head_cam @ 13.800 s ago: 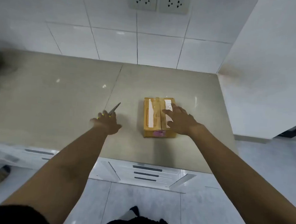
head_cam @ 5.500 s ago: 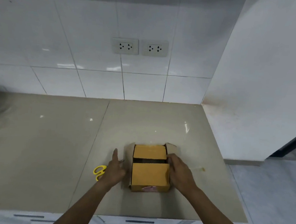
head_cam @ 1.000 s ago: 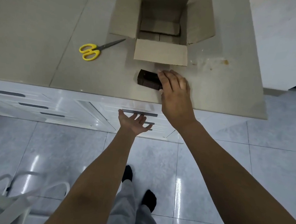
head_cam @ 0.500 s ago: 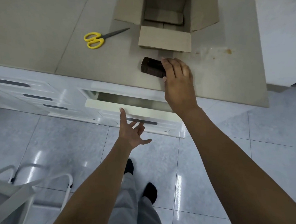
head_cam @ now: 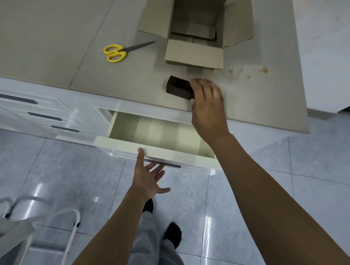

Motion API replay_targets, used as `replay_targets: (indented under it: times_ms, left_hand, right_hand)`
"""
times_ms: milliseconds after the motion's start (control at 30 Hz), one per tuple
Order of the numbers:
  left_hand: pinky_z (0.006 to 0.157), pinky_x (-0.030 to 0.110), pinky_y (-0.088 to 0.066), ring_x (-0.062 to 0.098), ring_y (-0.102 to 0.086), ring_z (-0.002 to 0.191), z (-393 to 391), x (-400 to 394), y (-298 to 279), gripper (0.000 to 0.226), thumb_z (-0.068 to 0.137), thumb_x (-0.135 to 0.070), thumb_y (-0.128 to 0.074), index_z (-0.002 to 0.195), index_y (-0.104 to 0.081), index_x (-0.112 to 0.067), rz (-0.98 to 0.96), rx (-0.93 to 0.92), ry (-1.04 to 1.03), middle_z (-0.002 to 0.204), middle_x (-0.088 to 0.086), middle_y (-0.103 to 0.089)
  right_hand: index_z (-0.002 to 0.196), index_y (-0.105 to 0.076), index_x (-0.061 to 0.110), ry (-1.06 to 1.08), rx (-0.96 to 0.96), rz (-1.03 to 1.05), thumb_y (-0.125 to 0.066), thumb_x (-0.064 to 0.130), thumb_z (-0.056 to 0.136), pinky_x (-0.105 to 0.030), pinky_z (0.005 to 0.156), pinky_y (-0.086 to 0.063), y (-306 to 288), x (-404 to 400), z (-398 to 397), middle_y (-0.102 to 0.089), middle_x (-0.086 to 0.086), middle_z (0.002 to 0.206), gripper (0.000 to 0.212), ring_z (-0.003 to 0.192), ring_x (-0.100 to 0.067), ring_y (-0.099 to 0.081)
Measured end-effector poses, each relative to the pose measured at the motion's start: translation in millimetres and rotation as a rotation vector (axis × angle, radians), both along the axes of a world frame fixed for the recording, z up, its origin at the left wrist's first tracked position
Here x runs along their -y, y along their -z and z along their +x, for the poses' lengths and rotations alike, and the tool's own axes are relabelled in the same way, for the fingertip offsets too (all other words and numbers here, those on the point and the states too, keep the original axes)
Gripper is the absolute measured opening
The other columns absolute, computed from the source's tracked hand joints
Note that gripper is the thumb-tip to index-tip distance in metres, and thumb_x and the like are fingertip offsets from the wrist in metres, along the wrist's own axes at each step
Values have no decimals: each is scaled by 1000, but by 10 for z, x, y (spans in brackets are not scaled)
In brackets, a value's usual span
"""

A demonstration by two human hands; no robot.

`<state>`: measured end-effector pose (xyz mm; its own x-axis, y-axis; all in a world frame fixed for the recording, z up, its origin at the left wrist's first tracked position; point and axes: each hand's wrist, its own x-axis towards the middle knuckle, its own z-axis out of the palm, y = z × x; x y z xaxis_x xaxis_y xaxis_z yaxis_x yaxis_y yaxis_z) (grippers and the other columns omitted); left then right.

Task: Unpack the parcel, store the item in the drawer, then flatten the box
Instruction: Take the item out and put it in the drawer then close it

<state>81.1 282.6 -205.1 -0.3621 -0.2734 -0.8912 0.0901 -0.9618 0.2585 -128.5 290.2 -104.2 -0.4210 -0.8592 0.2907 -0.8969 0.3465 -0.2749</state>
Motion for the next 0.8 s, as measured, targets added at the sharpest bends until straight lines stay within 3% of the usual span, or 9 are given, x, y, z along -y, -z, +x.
replay_targets:
  times_ms: [167,233,300,400,500,633,800]
  left_hand:
    - [94,76,-30,27,-43,130,10,-21,9,103,55,-83,-63,131,-50,-15,10,-3,-9,131,8,-57]
    - [94,76,-30,26,-43,129,52,-39,48,101,57,-83,-62,130,-51,-15,12,-16,7,131,7,-57]
    - [96,76,-29,27,-43,130,121,-65,109,96,62,-82,-59,131,-51,-15,7,-27,17,133,7,-56]
    - [97,75,-29,28,-42,130,212,-92,193,91,68,-80,-54,132,-50,-16,5,-55,32,135,7,-55]
    - [97,75,-29,29,-43,129,264,-109,233,93,65,-80,-56,132,-50,-16,13,-76,45,132,6,-59]
    - [96,74,-32,29,-47,126,297,-90,253,95,64,-79,-57,134,-49,-16,24,-90,60,133,6,-59]
    - [94,76,-32,30,-49,124,310,-67,264,89,68,-77,-56,133,-50,-17,64,-112,50,133,7,-59]
  right_hand:
    - [139,-45,3,-42,8,-69,-50,0,87,-52,114,-26,-2,-139,280,-53,-18,135,52,130,-36,-43]
    - [128,-56,2,-179,-80,-141,-53,0,81,-51,115,-26,136,-286,470,-61,-18,122,47,119,-36,-52]
    - [121,-61,5,-336,-118,-156,-57,6,78,-46,108,-36,321,-457,641,-65,-14,113,44,107,-31,-58]
    - [122,-61,10,-373,-3,67,-60,12,78,-39,88,-45,554,-541,722,-66,-7,110,44,100,-28,-59]
    - [122,-53,12,-253,192,442,-56,10,79,-38,80,-41,722,-364,582,-64,-10,109,42,99,-31,-57]
    - [114,-49,10,-114,443,722,-58,8,82,-36,72,-45,911,-96,392,-62,-13,108,34,93,-32,-59]
    - [111,-50,5,-89,423,874,-57,1,83,-33,66,-42,1111,24,363,-60,-17,109,29,90,-30,-58]
